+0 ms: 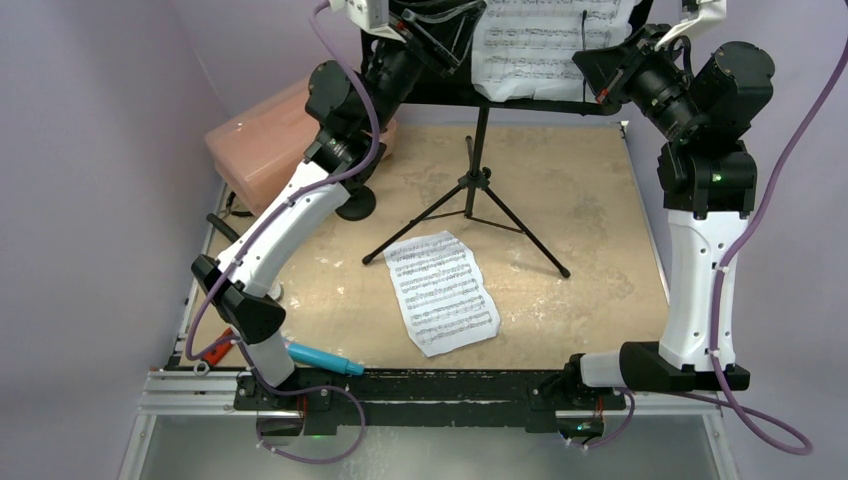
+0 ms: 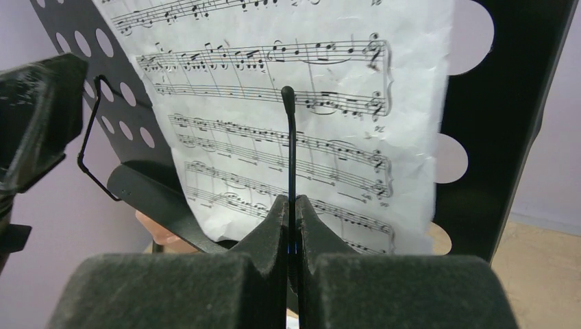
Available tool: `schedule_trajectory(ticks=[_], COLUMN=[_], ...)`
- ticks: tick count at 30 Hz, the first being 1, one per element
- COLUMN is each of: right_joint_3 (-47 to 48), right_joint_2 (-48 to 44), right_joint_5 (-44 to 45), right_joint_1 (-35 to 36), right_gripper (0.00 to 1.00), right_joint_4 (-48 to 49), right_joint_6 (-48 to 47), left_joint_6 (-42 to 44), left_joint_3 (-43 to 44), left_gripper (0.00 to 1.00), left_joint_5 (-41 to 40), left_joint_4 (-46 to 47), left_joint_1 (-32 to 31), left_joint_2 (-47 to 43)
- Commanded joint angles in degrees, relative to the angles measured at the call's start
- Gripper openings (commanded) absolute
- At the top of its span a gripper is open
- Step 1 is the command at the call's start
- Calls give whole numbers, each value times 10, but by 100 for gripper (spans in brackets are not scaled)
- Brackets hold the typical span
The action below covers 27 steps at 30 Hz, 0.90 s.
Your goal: Set up the instrument practice props
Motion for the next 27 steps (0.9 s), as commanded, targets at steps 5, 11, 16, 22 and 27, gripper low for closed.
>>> schedule_trajectory(ticks=[5,11,16,22,27], right_joint_3=[7,5,5,2,2], right_joint_2=[-19,-20,-22,-25,-25], right_joint_5=[-27,-30,-32,-33,-36], right_joint_1=[2,2,2,2,2], right_gripper=[0,0,0,0,0], right_joint_4=[56,59,65,70,74], right_joint_6=[13,19,24,29,33], left_joint_6=[8,-5,-7,-3,-11], left_joint_3=[-10,-10,-10,-13,-13], left_gripper=[32,32,31,31,30], left_joint_5=[-13,-7,-4,-20,-17], left_joint_4=[-1,-5,-5,-23,-19], left_joint_1=[-3,-4,-3,-3,-3], left_joint_2=[-28,-17,-11,-9,-5])
